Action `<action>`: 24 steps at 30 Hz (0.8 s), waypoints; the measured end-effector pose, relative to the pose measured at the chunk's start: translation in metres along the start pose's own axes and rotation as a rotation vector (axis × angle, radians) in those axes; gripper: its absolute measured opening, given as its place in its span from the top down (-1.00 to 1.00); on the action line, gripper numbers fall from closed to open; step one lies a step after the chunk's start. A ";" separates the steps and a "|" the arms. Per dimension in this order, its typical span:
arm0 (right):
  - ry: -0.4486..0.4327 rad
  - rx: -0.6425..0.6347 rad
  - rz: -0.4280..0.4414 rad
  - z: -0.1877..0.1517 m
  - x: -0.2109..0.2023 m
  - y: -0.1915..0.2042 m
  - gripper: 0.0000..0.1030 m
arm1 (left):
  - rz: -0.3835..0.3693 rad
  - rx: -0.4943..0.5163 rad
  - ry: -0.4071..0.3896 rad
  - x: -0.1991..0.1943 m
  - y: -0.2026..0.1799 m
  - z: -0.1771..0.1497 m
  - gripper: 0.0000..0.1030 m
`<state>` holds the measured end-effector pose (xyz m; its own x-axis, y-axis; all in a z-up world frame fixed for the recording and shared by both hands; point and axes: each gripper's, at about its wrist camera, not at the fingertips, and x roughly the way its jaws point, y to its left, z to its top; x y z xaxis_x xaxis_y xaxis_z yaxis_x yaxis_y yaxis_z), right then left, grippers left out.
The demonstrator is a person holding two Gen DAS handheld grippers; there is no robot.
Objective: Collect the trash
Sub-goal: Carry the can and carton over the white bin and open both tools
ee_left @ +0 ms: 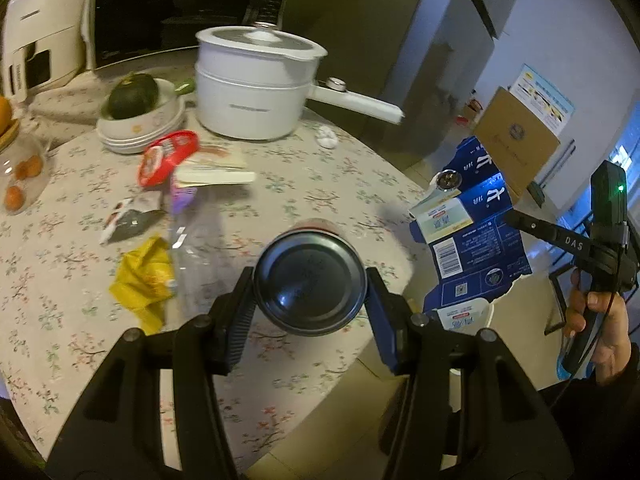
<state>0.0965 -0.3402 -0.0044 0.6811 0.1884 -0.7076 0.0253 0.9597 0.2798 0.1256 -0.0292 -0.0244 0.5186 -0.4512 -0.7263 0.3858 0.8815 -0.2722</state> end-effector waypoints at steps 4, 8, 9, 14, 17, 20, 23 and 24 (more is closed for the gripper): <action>0.003 0.031 -0.028 -0.005 -0.008 -0.025 0.97 | -0.015 0.027 0.015 0.009 -0.018 0.000 -0.06; 0.011 0.052 -0.062 -0.012 -0.015 -0.048 0.97 | -0.034 0.054 0.029 0.018 -0.039 0.001 -0.06; 0.013 0.057 -0.070 -0.014 -0.016 -0.053 0.97 | -0.039 0.060 0.033 0.021 -0.044 0.001 -0.06; 0.030 0.084 -0.110 -0.025 -0.020 -0.078 0.97 | -0.069 0.098 0.055 0.034 -0.070 0.000 -0.06; 0.046 0.107 -0.130 -0.031 -0.020 -0.093 0.97 | -0.088 0.123 0.071 0.042 -0.086 -0.002 -0.06; 0.081 0.139 -0.144 -0.036 -0.015 -0.108 0.97 | -0.099 0.146 0.085 0.049 -0.100 -0.005 -0.06; 0.122 0.175 -0.136 -0.044 -0.006 -0.121 0.96 | -0.110 0.177 0.104 0.057 -0.114 -0.010 -0.06; 0.134 0.182 -0.135 -0.046 -0.004 -0.123 0.96 | -0.112 0.185 0.109 0.060 -0.118 -0.011 -0.06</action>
<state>0.0573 -0.4495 -0.0662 0.5602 0.0990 -0.8224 0.2489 0.9268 0.2811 0.1025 -0.1590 -0.0426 0.3829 -0.5179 -0.7650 0.5746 0.7819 -0.2418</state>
